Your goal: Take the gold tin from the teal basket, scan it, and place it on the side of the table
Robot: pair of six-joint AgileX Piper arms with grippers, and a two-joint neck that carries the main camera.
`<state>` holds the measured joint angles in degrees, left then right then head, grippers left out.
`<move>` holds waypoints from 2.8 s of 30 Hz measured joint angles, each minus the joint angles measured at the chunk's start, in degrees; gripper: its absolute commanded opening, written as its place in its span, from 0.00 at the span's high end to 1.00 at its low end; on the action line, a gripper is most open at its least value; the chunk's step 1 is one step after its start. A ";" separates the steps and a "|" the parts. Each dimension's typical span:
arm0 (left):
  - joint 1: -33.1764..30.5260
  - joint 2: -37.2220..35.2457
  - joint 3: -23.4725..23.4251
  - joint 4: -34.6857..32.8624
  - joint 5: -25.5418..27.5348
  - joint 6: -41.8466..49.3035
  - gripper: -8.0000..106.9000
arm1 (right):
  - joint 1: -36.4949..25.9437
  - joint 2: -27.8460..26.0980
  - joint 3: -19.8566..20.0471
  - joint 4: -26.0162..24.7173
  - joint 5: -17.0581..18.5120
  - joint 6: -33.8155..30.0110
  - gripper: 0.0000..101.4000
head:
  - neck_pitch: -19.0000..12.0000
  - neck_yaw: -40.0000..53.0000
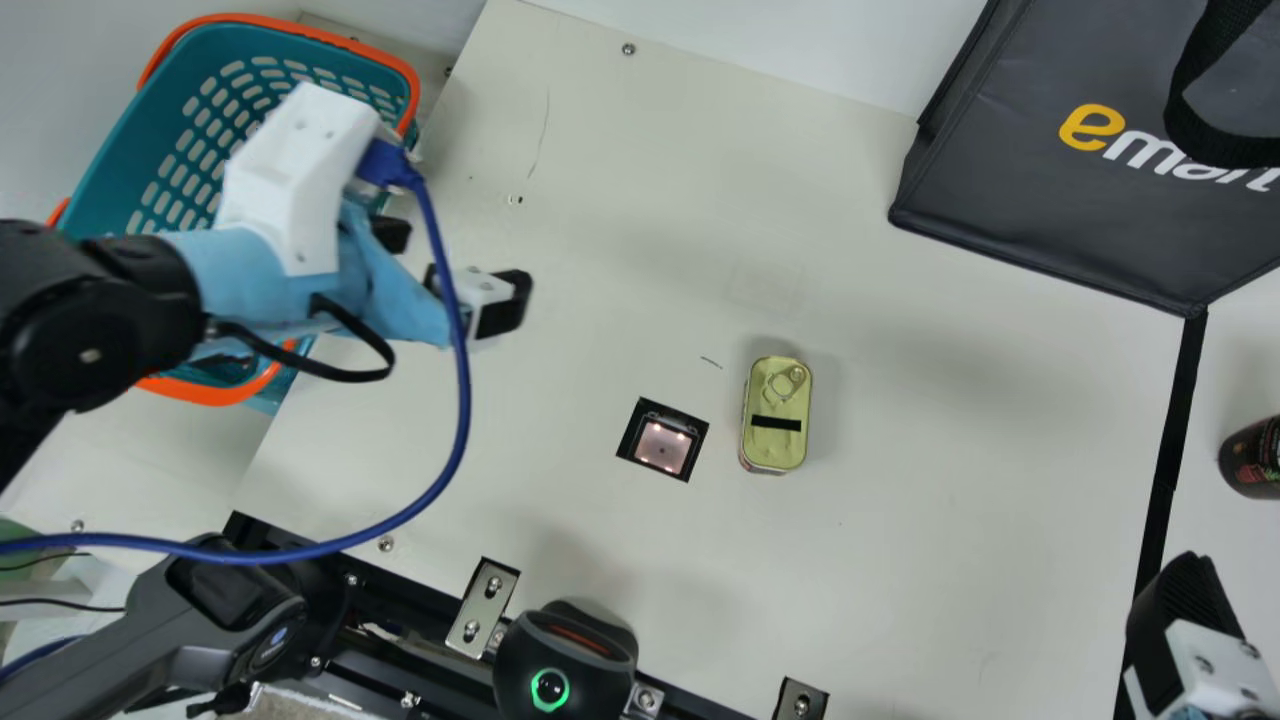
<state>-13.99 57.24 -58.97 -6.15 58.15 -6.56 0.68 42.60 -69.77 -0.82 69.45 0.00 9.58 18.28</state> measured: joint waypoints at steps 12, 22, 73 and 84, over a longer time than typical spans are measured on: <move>7.98 -6.29 -2.07 3.89 1.27 2.71 0.15 | 0.00 0.00 0.00 0.00 0.00 0.00 0.06 | 0.00 -0.09; 7.98 -6.29 -2.07 3.87 1.38 2.71 0.15 | 0.00 0.00 0.00 0.00 0.00 0.00 0.06 | 0.00 -8.00; 7.98 -6.29 -2.07 3.87 1.38 2.71 0.15 | 30.42 26.17 -3.13 2.93 0.36 1.29 0.06 | 0.00 -19.86; 7.98 -6.29 -2.07 3.87 1.38 2.71 0.15 | 35.11 35.01 -3.61 1.48 -2.97 6.65 0.06 | 0.00 -19.95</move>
<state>-6.01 50.95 -61.04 -2.29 59.53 -3.85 35.79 77.60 -73.38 0.66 66.48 6.65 9.58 -1.67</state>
